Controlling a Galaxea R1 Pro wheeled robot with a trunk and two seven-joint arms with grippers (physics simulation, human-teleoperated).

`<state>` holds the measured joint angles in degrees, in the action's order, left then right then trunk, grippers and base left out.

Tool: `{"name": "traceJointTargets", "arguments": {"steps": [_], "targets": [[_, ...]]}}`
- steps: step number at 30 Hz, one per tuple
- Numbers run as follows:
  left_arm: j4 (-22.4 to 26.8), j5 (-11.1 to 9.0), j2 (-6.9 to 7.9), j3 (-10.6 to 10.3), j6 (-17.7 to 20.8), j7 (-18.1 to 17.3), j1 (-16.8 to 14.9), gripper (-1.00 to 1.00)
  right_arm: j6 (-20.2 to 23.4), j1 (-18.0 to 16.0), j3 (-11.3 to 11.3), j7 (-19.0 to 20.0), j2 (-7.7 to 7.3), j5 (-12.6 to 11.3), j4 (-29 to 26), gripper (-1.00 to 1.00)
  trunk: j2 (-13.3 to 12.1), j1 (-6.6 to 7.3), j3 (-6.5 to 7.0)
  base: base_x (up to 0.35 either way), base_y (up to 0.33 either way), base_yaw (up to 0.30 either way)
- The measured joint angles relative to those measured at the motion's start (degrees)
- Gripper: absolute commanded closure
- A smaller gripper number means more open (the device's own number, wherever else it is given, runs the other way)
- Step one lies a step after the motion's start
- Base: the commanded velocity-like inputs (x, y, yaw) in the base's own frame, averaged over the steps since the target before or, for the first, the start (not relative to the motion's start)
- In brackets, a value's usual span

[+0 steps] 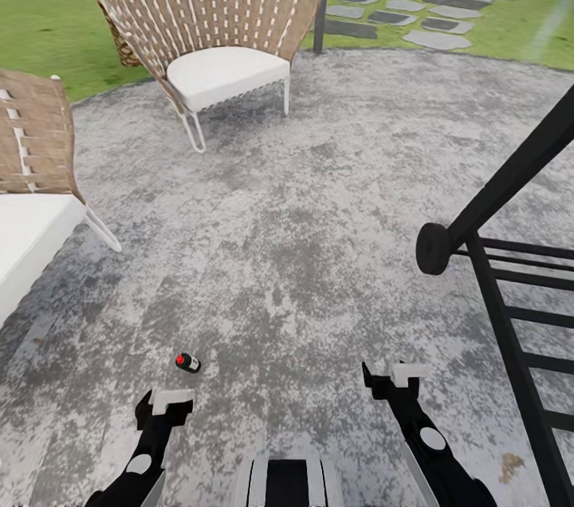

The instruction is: In the garden, pick up the pesticide atomizer on the floor and spray pesticide onto both trees until each tree trunk is fully covered.

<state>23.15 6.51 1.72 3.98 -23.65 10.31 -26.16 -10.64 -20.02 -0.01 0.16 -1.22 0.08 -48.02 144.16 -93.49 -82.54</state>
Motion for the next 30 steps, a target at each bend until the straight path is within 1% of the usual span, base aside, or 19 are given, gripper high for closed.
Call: {"name": "traceJointTargets", "arguments": {"steps": [6,11,18,24,30], "targets": [[0.0,0.0,0.03,0.0,0.0,0.0,0.0,-1.0,0.0,0.0,0.0,-0.1,0.03,0.0,0.0,-1.0,0.0,0.0,-0.39,0.0,0.0,0.0],[-0.2,0.1,-0.01,-0.1,0.2,0.0,0.0,-1.0,0.0,0.0,0.0,-0.2,0.0,0.0,0.0,-1.0,0.0,0.01,-0.4,0.091,0.0,0.0],[-0.2,0.1,0.07,-0.1,-0.1,0.0,0.0,-1.0,0.0,0.0,0.0,-0.2,0.0,0.0,0.0,-1.0,0.0,0.01,-0.4,0.02,0.0,0.0],[-0.3,0.1,0.0,-0.2,-0.1,0.1,0.0,-1.0,0.0,0.0,0.0,-0.2,0.01,0.0,0.0,-1.0,0.0,0.02,-0.4,0.148,-0.072,0.0],[-0.2,0.1,0.06,-0.2,-0.2,0.1,0.0,-1.0,0.0,0.0,0.0,-0.2,0.01,0.0,0.0,-1.0,0.0,0.01,-0.4,0.035,-0.02,0.0]]}}
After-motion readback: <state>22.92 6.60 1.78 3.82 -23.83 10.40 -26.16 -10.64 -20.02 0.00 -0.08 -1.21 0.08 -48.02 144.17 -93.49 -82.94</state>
